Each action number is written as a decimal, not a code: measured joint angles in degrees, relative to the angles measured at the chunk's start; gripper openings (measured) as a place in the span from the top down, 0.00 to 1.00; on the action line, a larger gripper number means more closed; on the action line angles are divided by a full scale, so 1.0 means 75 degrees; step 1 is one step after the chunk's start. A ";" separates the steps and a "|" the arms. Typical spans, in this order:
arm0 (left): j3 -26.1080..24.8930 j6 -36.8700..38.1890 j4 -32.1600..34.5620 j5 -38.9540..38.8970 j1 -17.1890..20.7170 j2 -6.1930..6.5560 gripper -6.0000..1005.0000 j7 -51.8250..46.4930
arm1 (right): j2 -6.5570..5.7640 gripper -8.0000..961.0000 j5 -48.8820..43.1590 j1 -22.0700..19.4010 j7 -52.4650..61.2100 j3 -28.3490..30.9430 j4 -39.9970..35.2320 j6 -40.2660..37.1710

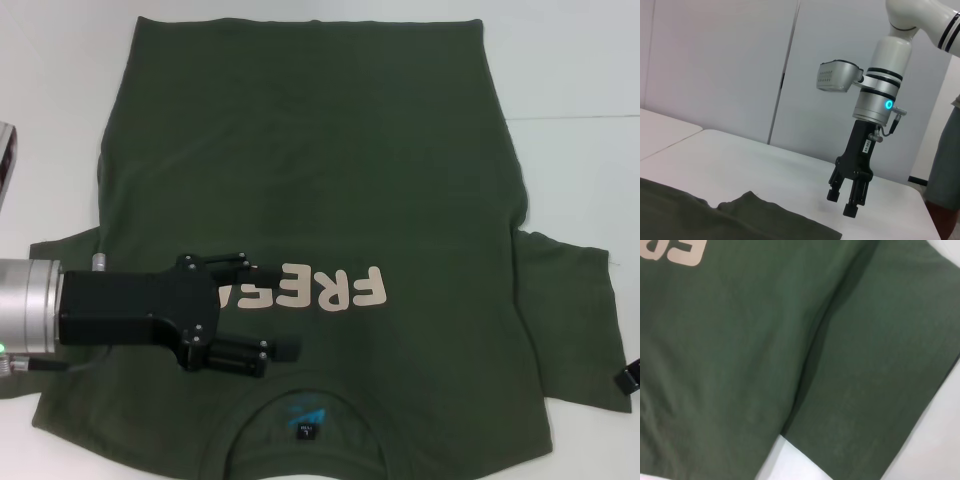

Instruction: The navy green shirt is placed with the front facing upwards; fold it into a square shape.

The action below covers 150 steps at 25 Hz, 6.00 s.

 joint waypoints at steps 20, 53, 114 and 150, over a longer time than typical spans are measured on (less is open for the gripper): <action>-0.0016 -0.0022 -0.0066 -0.0012 0.0004 0.0019 0.07 0.0022 | -0.0026 0.05 -0.0036 0.0166 0.0097 0.0009 0.0876 0.0521; -0.0027 -0.0034 -0.0064 -0.0024 0.0056 0.0055 0.07 0.0070 | 0.0073 0.05 -0.0036 0.0311 0.0286 -0.0538 0.1433 0.0994; -0.0038 -0.0026 -0.0051 -0.0024 0.0150 0.0059 0.07 0.0069 | 0.0044 0.21 -0.0036 0.0458 0.0461 -0.0715 0.1741 0.1157; -0.0038 -0.0021 -0.0059 -0.0094 0.0173 0.0071 0.07 0.0080 | 0.0014 0.21 -0.0036 0.0443 0.0484 -0.0713 0.1812 0.1167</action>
